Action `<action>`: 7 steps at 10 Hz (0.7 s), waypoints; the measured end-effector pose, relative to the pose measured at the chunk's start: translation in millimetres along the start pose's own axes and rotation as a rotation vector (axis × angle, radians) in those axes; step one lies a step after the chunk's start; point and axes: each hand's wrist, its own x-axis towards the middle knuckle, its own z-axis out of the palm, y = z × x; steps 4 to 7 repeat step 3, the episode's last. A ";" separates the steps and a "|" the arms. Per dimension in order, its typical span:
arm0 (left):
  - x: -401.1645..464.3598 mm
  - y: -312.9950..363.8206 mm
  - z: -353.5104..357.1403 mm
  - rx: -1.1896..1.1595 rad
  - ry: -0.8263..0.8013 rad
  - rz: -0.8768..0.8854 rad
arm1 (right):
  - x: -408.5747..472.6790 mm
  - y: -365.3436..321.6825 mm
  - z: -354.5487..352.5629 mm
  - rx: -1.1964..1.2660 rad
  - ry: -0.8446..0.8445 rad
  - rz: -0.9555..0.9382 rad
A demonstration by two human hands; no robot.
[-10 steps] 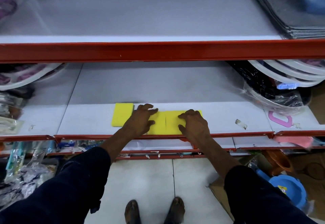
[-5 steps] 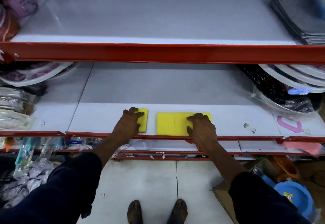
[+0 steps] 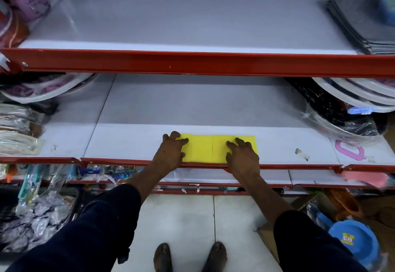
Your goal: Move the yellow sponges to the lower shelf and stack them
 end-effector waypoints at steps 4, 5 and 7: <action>-27.4 18.4 -19.3 0.105 0.130 0.014 | -10.3 -8.6 -18.3 -0.001 0.116 -0.073; -27.4 18.4 -19.3 0.105 0.130 0.014 | -10.3 -8.6 -18.3 -0.001 0.116 -0.073; -27.4 18.4 -19.3 0.105 0.130 0.014 | -10.3 -8.6 -18.3 -0.001 0.116 -0.073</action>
